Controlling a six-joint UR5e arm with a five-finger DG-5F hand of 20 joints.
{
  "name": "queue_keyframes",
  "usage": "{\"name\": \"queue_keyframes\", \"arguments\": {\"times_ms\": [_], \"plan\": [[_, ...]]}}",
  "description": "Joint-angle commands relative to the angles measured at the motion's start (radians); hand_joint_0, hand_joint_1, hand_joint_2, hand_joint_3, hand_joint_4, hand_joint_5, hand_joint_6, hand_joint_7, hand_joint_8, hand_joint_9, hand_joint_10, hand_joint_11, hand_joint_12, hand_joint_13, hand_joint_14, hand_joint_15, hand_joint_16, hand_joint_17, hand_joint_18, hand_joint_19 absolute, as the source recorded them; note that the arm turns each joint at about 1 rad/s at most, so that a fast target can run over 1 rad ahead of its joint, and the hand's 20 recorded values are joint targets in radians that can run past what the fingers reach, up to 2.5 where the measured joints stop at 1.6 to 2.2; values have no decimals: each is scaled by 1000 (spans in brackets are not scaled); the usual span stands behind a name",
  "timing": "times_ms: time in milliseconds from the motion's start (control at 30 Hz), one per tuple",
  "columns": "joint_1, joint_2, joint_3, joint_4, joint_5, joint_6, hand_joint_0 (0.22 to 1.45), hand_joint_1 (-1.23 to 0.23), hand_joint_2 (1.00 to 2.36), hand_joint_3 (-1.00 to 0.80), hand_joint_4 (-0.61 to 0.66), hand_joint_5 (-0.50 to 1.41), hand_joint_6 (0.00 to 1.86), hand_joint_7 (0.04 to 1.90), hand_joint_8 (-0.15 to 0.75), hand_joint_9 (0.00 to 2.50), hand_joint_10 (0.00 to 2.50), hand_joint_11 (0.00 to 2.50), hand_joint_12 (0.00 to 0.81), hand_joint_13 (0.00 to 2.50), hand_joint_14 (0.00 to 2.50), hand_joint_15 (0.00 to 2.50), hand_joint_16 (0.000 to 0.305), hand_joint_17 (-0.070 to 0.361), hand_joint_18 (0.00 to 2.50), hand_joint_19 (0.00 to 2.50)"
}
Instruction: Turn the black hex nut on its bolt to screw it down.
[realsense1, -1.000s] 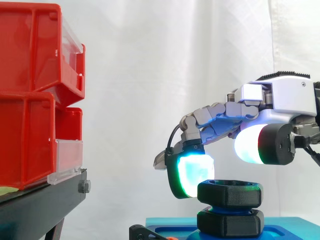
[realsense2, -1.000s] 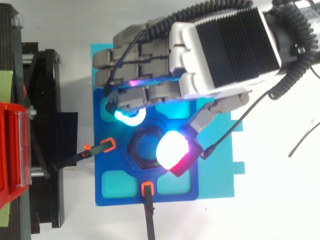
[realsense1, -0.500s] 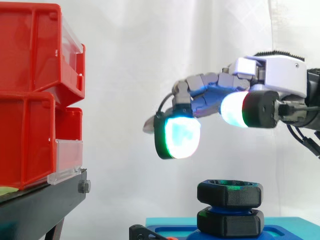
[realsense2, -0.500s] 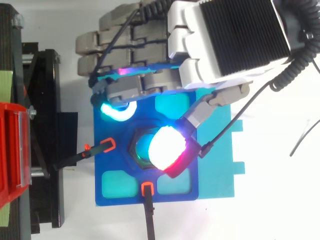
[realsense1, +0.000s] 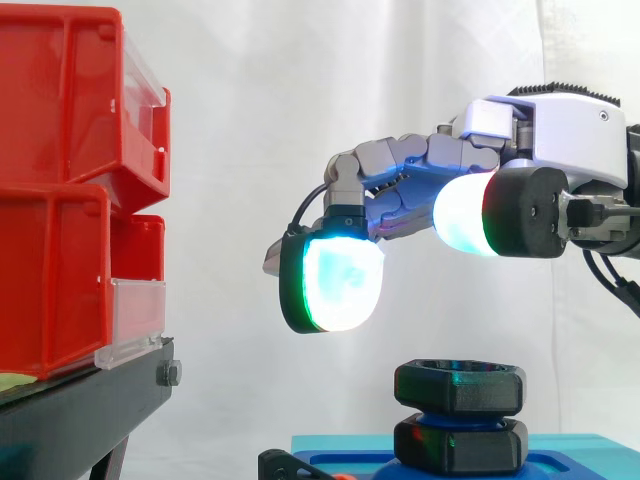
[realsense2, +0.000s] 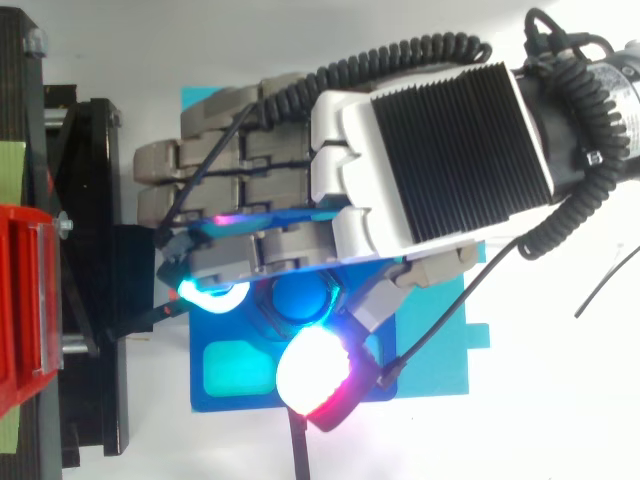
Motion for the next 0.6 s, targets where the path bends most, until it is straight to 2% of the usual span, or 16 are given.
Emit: {"name": "queue_keyframes", "arguments": {"times_ms": [0, 267, 300, 367, 400, 567], "plan": [[14, -1, -1, -3, 16, 0, 506, -249, 1000, -500, 165, -79, 504, 1170, 243, 498, 8, 181, 349, 477, 4, 107, 60, 135, 403, 463], [14, -1, -1, -38, 21, -2, 506, -249, 1000, -500, 164, -80, 504, 1160, 243, 498, 7, 173, 349, 479, 5, 107, 60, 134, 408, 463], [14, -27, -1, -40, 19, 0, 506, -250, 1000, -500, 165, -80, 504, 1158, 244, 497, 7, 172, 349, 479, 4, 104, 60, 135, 408, 463], [16, -31, 1, -40, 19, 0, 506, -250, 1000, -500, 169, -80, 504, 1159, 243, 497, 7, 173, 349, 478, 5, 103, 60, 135, 409, 463], [16, -53, 1, -24, 18, 2, 506, -251, 1000, -500, 171, -80, 504, 1166, 245, 498, 7, 165, 350, 480, 4, 100, 60, 135, 409, 462], [20, -57, 21, 2, 21, 2, 506, -252, 1000, -500, 168, -80, 504, 1157, 243, 497, 7, 172, 350, 481, 4, 108, 60, 134, 411, 463]]}}
